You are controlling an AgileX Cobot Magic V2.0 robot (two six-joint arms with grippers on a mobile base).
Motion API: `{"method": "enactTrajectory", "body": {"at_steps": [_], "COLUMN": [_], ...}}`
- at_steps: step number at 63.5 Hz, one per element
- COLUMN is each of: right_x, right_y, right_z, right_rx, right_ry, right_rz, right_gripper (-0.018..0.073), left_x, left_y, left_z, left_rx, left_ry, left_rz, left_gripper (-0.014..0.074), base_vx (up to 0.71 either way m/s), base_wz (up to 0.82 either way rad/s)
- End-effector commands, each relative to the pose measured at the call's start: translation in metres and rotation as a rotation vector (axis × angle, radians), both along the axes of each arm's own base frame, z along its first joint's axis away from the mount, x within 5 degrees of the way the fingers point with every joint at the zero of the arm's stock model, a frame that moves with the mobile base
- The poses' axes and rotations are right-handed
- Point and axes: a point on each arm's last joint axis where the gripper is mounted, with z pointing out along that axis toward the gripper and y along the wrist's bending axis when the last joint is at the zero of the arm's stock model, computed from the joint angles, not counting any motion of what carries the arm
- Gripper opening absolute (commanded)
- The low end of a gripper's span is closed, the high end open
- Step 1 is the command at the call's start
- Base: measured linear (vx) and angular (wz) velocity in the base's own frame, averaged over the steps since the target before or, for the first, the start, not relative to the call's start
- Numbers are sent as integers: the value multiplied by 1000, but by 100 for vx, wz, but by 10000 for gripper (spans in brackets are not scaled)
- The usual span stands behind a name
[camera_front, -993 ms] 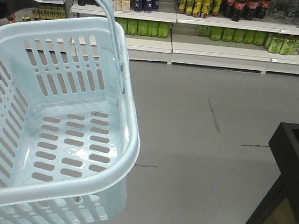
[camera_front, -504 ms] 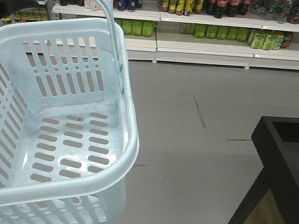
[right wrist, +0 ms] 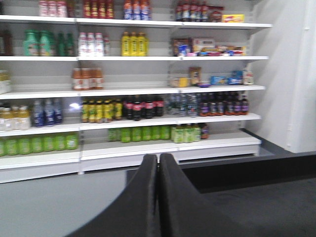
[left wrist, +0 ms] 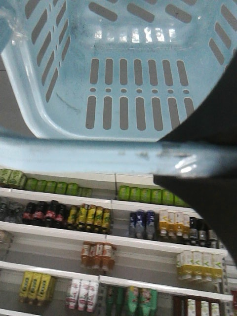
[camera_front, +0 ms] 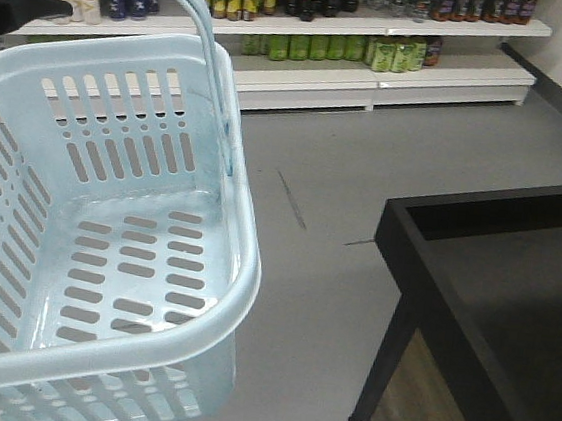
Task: Pick three apples into basket with both arms
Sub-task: 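Drive the base around the table carrying the basket in the left gripper, then turn the base to face the table with oranges and lemons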
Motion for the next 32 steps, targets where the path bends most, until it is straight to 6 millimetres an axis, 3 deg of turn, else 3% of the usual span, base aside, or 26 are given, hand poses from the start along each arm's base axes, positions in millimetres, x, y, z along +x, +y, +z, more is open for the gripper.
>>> {"method": "enactTrajectory", "body": {"at_steps": [1,22,32], "right_x": [-1,-1,-1], "right_y": [0,0,0], "right_z": [3,3,3], "right_rx": [-2,-2,-2], "right_ry": [-79,-79,-79], "right_rz": [0,0,0], "right_gripper": [-8,-8,-8], "left_x": [-6,-6,-3], "left_y": [6,5,4], "left_z": [22,21,20], "left_rx": [-68,-71,-55], "left_ry": [-115,-115,-118], "left_rz": [-17,-21,-14], "left_gripper": [-6,-6,-6], "base_vx": [10,11,7], "base_wz": [-52,-48,-24]}}
